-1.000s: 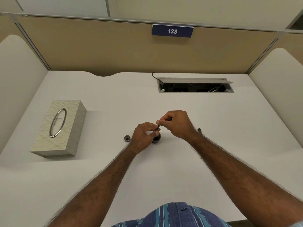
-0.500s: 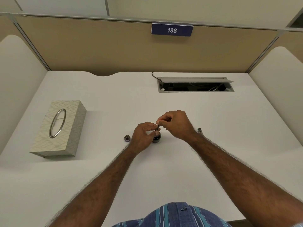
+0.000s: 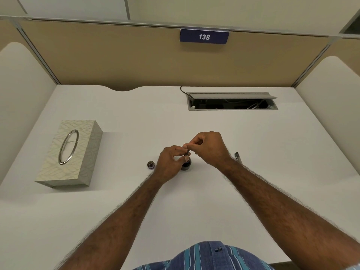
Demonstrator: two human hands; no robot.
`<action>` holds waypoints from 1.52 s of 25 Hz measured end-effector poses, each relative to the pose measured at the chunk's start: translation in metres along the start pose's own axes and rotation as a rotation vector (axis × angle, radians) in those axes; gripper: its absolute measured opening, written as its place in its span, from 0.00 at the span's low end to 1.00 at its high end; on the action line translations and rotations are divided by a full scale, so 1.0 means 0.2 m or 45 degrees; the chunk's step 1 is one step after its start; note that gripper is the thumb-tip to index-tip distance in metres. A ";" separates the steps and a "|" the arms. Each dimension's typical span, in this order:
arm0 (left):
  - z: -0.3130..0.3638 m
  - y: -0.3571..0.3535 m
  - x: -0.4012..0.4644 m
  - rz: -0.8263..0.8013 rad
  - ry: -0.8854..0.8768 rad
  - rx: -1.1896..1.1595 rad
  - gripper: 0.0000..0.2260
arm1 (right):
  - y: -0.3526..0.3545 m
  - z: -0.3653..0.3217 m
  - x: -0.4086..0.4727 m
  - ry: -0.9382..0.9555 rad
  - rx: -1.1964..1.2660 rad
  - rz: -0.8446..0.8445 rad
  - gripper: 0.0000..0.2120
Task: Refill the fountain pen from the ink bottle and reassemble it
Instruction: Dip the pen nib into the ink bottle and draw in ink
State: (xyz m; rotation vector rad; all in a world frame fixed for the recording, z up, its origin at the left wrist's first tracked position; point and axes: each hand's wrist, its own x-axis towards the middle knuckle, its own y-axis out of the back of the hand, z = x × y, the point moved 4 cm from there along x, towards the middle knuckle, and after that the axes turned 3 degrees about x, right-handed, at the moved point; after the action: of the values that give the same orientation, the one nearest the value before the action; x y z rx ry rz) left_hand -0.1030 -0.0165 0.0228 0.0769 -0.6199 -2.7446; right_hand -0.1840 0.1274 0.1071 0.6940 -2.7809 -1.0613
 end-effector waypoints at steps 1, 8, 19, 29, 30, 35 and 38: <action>0.00 0.00 0.00 -0.002 -0.005 0.005 0.07 | 0.00 0.00 0.00 0.003 -0.009 0.004 0.10; 0.00 0.00 -0.01 -0.020 -0.006 0.026 0.06 | 0.00 -0.01 -0.01 -0.012 -0.082 0.065 0.14; -0.01 0.01 -0.02 -0.026 0.096 -0.008 0.11 | 0.03 -0.01 -0.05 -0.072 0.072 0.062 0.12; 0.00 0.08 -0.09 0.037 0.190 -0.081 0.14 | 0.10 0.02 -0.12 -0.124 0.333 0.072 0.10; 0.00 0.09 -0.10 0.049 0.203 -0.101 0.14 | 0.11 0.03 -0.13 -0.130 0.362 0.076 0.09; -0.01 0.13 -0.16 0.151 0.268 -0.161 0.13 | 0.16 0.07 -0.18 -0.162 0.470 0.122 0.07; 0.01 0.14 -0.21 0.198 0.316 -0.241 0.12 | 0.19 0.10 -0.22 -0.169 0.522 0.187 0.07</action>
State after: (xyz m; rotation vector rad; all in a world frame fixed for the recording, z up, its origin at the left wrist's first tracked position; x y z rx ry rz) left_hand -0.0558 -0.0262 0.0360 0.3056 -0.2845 -2.5739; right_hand -0.1632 0.1843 0.1202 0.4533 -3.1436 -0.5318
